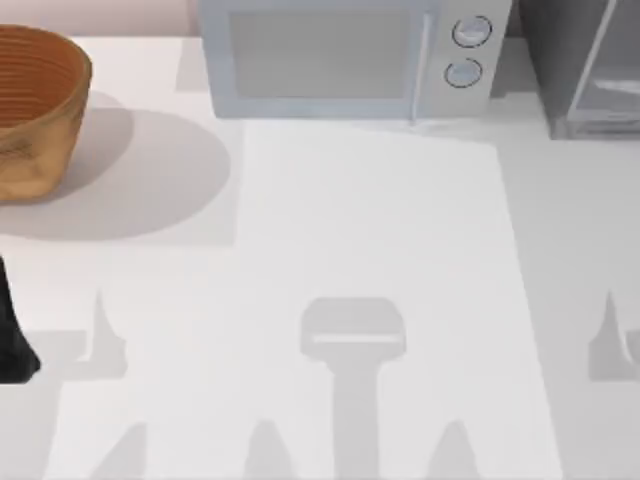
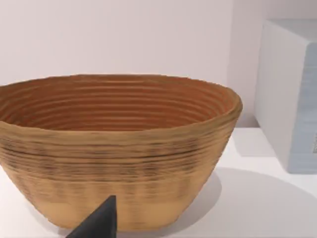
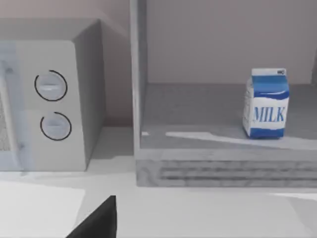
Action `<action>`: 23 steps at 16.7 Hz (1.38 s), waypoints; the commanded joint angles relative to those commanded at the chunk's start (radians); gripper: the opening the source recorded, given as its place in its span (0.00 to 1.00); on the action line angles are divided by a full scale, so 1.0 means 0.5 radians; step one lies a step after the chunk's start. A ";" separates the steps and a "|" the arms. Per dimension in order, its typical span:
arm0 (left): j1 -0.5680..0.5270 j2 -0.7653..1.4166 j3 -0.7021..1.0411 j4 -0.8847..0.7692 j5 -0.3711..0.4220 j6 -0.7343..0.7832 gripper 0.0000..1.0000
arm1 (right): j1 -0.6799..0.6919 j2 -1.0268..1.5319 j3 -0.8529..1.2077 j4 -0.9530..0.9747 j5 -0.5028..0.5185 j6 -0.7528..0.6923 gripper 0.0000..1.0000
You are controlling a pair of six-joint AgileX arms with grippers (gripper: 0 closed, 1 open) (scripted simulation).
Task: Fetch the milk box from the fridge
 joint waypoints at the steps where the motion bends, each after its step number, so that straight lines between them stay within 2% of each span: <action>1: 0.000 0.000 0.000 0.000 0.000 0.000 1.00 | 0.000 0.000 0.000 0.000 0.000 0.000 1.00; 5: 0.000 0.000 0.000 0.000 0.000 0.000 1.00 | -0.046 0.126 0.021 0.127 -0.054 0.001 1.00; 8: 0.000 0.000 0.000 0.000 0.000 0.000 1.00 | -0.153 0.442 0.066 0.446 -0.167 0.004 1.00; 19: 0.000 0.000 0.000 0.000 0.000 0.000 1.00 | -0.756 2.610 0.237 2.293 -0.739 0.032 1.00; 23: 0.000 0.000 0.000 0.000 0.000 0.000 1.00 | -0.938 3.190 0.303 2.830 -0.908 0.037 1.00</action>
